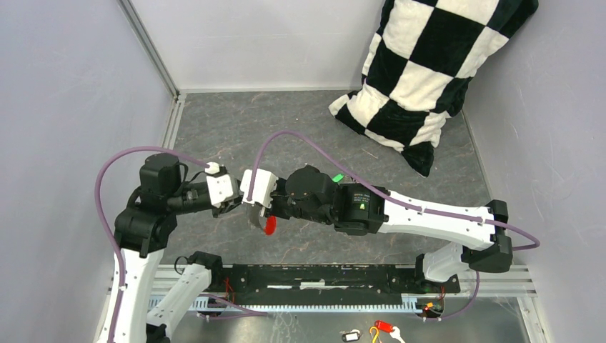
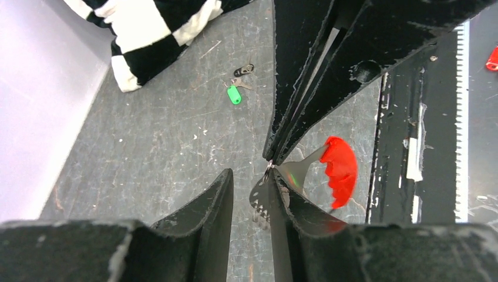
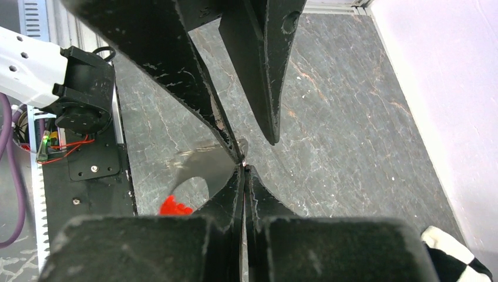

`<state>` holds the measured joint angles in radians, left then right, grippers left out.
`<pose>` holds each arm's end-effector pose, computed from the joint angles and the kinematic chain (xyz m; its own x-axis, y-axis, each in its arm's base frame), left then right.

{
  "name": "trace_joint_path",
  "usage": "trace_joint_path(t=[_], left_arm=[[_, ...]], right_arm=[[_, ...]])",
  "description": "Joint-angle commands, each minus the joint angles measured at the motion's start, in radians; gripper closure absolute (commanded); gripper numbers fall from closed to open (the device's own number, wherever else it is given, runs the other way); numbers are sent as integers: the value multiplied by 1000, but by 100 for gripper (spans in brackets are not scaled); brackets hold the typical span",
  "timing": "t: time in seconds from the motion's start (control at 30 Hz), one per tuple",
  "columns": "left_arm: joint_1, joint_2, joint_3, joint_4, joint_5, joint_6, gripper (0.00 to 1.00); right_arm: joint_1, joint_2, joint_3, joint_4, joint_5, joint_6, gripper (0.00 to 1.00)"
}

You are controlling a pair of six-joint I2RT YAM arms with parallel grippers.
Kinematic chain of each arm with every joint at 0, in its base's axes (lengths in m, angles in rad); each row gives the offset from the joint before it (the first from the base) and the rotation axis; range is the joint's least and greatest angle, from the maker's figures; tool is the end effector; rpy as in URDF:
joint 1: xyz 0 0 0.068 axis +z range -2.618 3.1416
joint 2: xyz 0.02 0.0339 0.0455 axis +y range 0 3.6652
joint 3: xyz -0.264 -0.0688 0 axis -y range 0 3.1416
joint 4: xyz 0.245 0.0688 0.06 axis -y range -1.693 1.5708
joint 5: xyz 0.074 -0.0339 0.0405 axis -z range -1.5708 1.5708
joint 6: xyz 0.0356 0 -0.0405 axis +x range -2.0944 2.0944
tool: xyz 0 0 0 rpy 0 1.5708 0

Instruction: Put the keys on the keyring

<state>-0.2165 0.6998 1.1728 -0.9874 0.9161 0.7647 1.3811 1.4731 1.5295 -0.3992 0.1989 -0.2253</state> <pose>0.0839 -0.0474 0.4015 0.2108 0.3853 -0.8984 0.9137 0.2489 0.3211 0.0706 0.3306 0.4134 0.1454 -0.4039 -0.9032 -0.9183 0.2846 -0.2751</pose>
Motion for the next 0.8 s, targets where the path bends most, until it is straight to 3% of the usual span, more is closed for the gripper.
trace_joint_path(t=[0.0, 0.2, 0.43, 0.57, 0.77], left_arm=[[0, 39, 49, -47, 28, 16, 66], [0, 101, 101, -166, 69, 83, 73], [0, 107, 104, -174, 81, 83, 98], [0, 109, 100, -173, 84, 78, 98], [0, 136, 111, -126, 149, -43, 98]], right_arm=[[13, -4, 52, 26, 9, 0, 100], [15, -12, 35, 43, -5, 3, 100], [13, -41, -1, 98, -26, 19, 100], [12, -86, -58, 159, -68, 28, 99], [-33, -215, -210, 281, -193, 40, 66]])
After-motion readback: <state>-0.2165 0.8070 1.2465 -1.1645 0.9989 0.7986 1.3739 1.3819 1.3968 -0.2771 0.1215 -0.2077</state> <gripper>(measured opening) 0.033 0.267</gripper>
